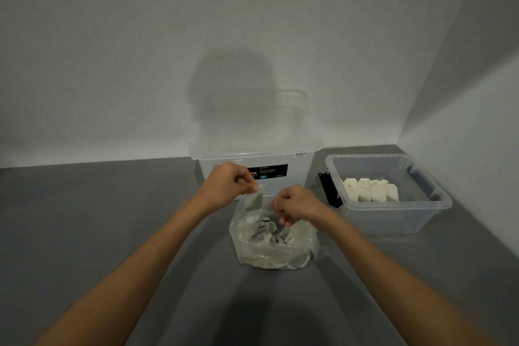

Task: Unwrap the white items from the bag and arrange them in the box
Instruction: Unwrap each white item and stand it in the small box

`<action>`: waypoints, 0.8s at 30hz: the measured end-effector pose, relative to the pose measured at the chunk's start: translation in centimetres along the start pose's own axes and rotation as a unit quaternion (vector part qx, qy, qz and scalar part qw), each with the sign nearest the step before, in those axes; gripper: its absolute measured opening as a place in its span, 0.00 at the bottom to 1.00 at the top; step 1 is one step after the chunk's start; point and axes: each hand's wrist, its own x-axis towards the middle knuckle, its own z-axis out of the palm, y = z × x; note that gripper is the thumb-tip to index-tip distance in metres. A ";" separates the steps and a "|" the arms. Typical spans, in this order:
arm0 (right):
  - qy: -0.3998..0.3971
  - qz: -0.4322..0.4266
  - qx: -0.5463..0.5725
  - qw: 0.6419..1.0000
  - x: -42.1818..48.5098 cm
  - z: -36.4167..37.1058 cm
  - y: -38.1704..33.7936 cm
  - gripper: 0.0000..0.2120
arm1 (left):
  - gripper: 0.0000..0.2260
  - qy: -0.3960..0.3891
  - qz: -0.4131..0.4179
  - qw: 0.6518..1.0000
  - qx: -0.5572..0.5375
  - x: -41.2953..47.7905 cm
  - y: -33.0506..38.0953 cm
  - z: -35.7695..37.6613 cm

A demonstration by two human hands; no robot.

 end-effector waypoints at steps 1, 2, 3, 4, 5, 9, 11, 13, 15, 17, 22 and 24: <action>0.004 0.003 -0.039 0.999 0.5 0.6 0.0 0.08 | 0.02 -0.002 -0.005 1.000 0.007 0.0 -0.1 0.0; 0.001 0.007 -0.083 0.997 0.9 1.2 0.1 0.07 | 0.02 -0.005 -0.011 1.000 0.012 0.0 -0.3 0.1; -0.005 0.017 -0.132 0.991 1.4 1.8 0.2 0.06 | 0.02 -0.010 -0.019 1.000 0.014 0.0 -0.5 0.1; -0.006 0.031 -0.182 0.983 1.7 2.4 0.3 0.05 | 0.02 -0.015 -0.025 0.999 0.016 -0.1 -0.6 0.2; -0.001 0.046 -0.216 0.975 1.9 3.0 0.3 0.05 | 0.03 -0.021 -0.029 0.999 0.024 -0.1 -0.7 0.2; -0.021 0.116 -0.218 0.969 2.0 4.7 0.3 0.11 | 0.04 -0.040 -0.025 0.997 0.064 -0.4 -0.9 0.4; -0.026 0.120 -0.220 0.968 2.2 5.3 0.6 0.09 | 0.03 -0.037 -0.023 0.997 0.056 -0.6 -1.1 0.5; -0.034 0.121 -0.227 0.966 2.3 5.3 0.6 0.08 | 0.03 -0.031 -0.028 0.998 0.044 -0.8 -1.3 0.4; -0.045 0.117 -0.215 0.968 2.2 4.9 0.4 0.06 | 0.02 -0.023 -0.039 0.999 0.019 -0.9 -1.4 0.4; -0.042 0.113 -0.192 0.974 2.0 4.3 0.1 0.06 | 0.04 -0.013 -0.046 0.999 -0.006 -1.0 -1.4 0.3; -0.034 0.131 -0.168 0.977 1.9 4.8 0.7 0.09 | 0.07 -0.015 -0.030 0.999 0.013 -0.9 -1.1 0.4; -0.063 0.131 -0.169 0.975 1.5 5.4 0.8 0.09 | 0.09 -0.019 -0.023 0.999 0.020 -0.8 -1.0 0.4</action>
